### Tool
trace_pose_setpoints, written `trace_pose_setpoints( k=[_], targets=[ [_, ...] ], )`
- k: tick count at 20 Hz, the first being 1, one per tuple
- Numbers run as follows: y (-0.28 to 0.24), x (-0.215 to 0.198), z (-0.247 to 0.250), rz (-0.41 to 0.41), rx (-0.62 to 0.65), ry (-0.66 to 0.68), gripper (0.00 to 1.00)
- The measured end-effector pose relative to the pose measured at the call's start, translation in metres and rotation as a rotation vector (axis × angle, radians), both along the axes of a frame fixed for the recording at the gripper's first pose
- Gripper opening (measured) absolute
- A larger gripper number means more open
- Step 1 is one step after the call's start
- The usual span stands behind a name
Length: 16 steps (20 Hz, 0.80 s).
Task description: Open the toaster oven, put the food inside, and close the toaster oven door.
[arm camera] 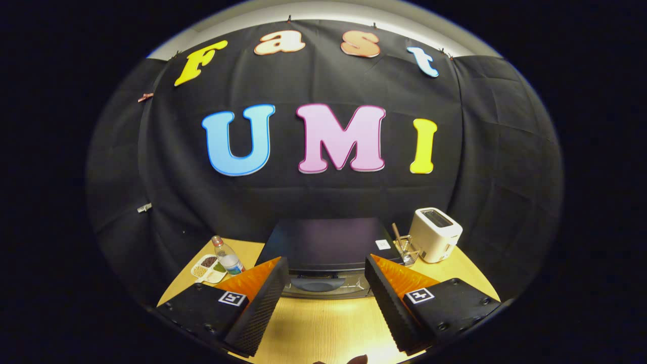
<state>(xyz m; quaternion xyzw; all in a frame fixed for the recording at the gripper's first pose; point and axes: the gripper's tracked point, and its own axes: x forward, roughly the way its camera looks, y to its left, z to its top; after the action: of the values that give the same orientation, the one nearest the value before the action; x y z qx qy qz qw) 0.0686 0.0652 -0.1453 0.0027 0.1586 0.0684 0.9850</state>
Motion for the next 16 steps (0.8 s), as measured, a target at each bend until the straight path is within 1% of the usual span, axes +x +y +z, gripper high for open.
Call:
trace_pose_setpoints(
  k=[2, 4, 9, 11, 13, 16],
  targets=[
    [0.007, 0.014, -0.033, 0.010, -0.014, 0.062, 0.98],
    [0.015, 0.031, -0.055, 0.010, -0.009, 0.106, 0.98],
    [0.023, 0.068, -0.101, -0.017, 0.004, 0.180, 0.99],
    [0.024, 0.077, -0.120, -0.027, -0.017, 0.212, 0.99],
    [0.023, 0.082, -0.133, -0.039, -0.043, 0.230, 0.99],
    [0.027, 0.085, -0.136, -0.036, -0.029, 0.230, 0.99]
  ],
)
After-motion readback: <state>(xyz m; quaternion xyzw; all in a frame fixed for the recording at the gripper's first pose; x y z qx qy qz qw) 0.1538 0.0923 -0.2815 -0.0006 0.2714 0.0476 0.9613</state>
